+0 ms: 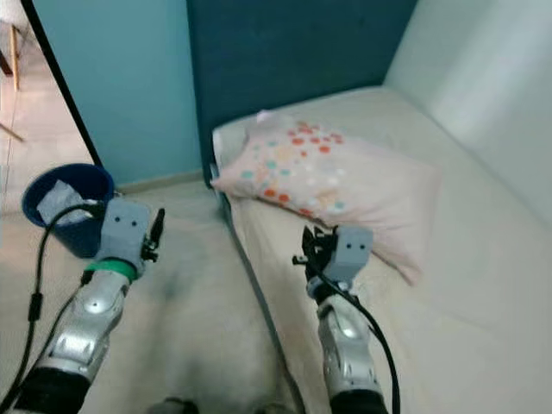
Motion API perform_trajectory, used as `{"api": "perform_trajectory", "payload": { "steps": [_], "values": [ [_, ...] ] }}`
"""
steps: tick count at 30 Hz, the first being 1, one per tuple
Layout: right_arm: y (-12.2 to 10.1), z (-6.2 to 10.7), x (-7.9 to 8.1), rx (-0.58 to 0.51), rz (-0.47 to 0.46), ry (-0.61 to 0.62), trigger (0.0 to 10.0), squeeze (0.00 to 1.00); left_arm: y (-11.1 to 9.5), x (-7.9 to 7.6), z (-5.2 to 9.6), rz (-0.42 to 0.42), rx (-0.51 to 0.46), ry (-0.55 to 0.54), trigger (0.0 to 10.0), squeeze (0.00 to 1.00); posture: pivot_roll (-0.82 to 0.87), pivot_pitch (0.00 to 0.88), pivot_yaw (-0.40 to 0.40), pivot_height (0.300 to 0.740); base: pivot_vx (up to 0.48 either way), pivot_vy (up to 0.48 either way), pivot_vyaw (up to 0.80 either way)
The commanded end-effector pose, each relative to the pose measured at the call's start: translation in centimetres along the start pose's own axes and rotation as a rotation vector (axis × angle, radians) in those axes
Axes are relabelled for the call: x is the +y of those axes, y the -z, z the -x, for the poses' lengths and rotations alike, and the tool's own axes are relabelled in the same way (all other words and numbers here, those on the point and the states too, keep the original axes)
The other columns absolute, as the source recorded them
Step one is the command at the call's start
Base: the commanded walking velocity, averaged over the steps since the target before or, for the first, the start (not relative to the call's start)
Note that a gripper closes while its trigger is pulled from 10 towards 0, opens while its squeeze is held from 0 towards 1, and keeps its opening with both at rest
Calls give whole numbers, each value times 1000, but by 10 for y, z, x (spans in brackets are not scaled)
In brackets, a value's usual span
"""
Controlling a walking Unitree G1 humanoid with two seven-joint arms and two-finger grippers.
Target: Clean up the room
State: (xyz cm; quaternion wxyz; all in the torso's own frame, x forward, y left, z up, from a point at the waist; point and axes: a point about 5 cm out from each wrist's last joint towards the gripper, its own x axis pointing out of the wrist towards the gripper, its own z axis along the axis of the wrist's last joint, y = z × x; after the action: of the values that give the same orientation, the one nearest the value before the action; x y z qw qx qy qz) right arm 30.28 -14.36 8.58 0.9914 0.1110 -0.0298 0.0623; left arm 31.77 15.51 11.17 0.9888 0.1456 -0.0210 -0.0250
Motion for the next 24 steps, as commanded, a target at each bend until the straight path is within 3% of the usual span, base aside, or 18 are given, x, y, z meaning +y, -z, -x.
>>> {"api": "perform_trajectory", "payload": {
  "steps": [1,5,11,12,18,24],
  "values": [
    [5,4,-7,27,12,26,10000,0,5,-5,2,5,25,28,10000,0,-52,76,15,725,326,0,0],
    [7,4,-14,47,39,73,10000,0,6,-12,1,30,47,100,10000,0,-54,76,13,725,0,0,0],
    [3,8,-39,43,147,224,10000,0,4,-22,-1,173,87,197,10000,0,-65,78,11,725,0,0,0],
    [-1,9,-48,37,204,277,10000,0,2,-23,-1,166,80,216,10000,0,-68,79,10,725,0,0,0],
    [-8,9,-61,26,305,364,10000,0,0,-26,0,148,71,253,10000,0,-71,80,9,715,0,0,0],
    [-9,10,-69,26,321,431,10000,0,-1,-25,0,139,72,267,10000,0,-66,82,7,690,0,0,0]
  ]
}}
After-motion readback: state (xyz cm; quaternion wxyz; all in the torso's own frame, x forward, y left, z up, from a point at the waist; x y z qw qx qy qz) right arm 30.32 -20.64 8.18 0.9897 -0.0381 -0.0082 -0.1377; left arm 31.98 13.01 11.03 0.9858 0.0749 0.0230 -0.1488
